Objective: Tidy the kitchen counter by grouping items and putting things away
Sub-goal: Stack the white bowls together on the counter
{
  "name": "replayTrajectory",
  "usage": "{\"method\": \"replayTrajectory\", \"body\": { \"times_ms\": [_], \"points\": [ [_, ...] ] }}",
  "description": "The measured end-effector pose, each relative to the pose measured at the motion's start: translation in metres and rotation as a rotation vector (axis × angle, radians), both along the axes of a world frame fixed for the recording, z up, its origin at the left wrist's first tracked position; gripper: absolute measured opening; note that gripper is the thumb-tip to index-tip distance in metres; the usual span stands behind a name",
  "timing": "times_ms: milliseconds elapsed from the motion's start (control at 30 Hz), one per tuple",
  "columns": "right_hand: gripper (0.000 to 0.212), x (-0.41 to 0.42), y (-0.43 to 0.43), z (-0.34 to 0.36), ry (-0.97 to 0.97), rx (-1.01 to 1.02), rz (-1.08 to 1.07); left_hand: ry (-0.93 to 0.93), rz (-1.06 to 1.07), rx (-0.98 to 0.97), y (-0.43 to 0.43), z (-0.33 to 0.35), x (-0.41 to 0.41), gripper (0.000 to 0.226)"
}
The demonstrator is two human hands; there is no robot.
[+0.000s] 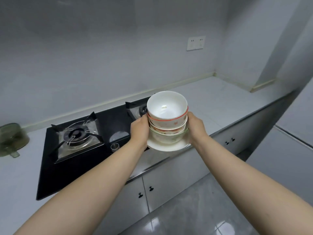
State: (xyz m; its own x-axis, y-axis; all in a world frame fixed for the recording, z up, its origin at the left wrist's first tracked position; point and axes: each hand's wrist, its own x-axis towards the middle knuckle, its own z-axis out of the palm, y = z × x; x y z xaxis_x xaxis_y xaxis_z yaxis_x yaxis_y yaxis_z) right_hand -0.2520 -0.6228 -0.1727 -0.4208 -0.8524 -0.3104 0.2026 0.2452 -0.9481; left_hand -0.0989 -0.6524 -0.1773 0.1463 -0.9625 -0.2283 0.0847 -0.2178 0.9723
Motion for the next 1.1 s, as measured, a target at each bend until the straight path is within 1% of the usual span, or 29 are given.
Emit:
{"method": "replayTrajectory", "body": {
  "times_ms": [133,267,367,433,500,567,700,767,833,1000,1100],
  "points": [
    [0.019,-0.078,-0.015,-0.003,0.027,-0.020,-0.066,0.020,-0.039,0.011,-0.022,-0.002,-0.078,0.030],
    [0.027,-0.138,-0.022,-0.006,0.066,-0.020,-0.082,0.036,-0.115,-0.016,-0.038,-0.001,-0.139,0.017],
    [0.026,-0.170,-0.027,-0.010,0.050,-0.027,-0.122,-0.004,-0.184,-0.018,-0.055,-0.006,-0.174,0.017],
    [0.024,-0.192,-0.035,-0.014,0.028,-0.018,-0.157,0.009,-0.229,-0.022,-0.071,-0.011,-0.197,0.017],
    [0.024,-0.211,-0.048,-0.019,0.018,-0.005,-0.194,-0.024,-0.262,-0.026,-0.089,-0.016,-0.218,0.020],
    [0.023,-0.228,-0.063,-0.024,0.028,0.004,-0.214,-0.037,-0.285,-0.017,-0.107,-0.019,-0.237,0.022],
    [0.022,-0.255,-0.101,-0.031,0.036,0.019,-0.218,-0.005,-0.312,0.020,-0.153,-0.028,-0.268,0.016],
    [0.025,-0.263,-0.114,-0.031,0.036,0.031,-0.211,-0.030,-0.325,0.016,-0.168,-0.028,-0.276,0.016],
    [0.028,-0.279,-0.143,-0.031,0.045,0.046,-0.228,-0.015,-0.323,0.015,-0.197,-0.029,-0.292,0.018],
    [0.017,-0.310,-0.206,-0.027,0.059,0.056,-0.231,0.006,-0.324,0.045,-0.261,-0.028,-0.325,0.023],
    [0.016,-0.325,-0.232,-0.030,0.056,0.068,-0.223,-0.007,-0.321,0.057,-0.288,-0.031,-0.340,0.017]
  ]
}}
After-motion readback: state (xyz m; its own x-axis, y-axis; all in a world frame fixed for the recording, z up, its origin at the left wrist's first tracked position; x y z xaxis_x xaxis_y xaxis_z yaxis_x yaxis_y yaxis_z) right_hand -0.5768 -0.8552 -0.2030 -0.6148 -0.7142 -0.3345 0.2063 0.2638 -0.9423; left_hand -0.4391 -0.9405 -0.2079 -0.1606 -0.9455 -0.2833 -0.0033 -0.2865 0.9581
